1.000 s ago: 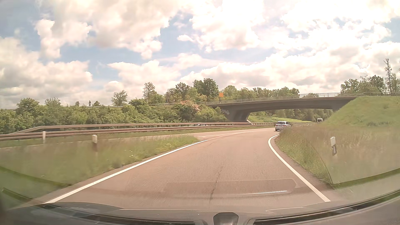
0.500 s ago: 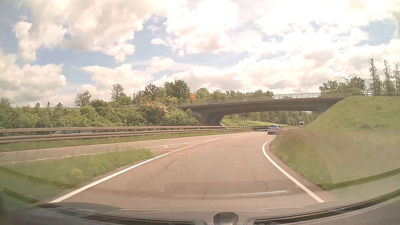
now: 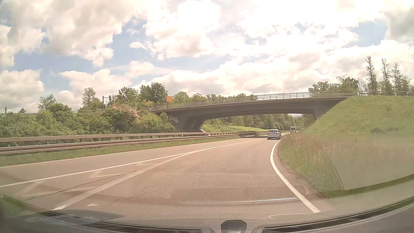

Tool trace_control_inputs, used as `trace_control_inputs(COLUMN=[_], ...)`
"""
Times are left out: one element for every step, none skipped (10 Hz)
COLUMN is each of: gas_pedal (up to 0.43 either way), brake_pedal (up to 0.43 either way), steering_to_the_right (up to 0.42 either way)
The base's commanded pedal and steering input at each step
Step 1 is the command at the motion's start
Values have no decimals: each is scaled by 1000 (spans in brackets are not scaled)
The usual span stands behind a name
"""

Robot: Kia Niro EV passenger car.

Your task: Follow the waypoints while adhering to traffic rules and regulations

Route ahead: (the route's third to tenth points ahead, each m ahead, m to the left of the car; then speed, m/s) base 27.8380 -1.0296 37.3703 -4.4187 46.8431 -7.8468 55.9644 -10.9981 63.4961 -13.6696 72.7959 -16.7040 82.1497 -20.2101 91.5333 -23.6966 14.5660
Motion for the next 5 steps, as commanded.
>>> trace_control_inputs(gas_pedal=[177,177,177,177,189], brake_pedal=[0,0,0,0,0], steering_to_the_right=[71,70,68,67,64])
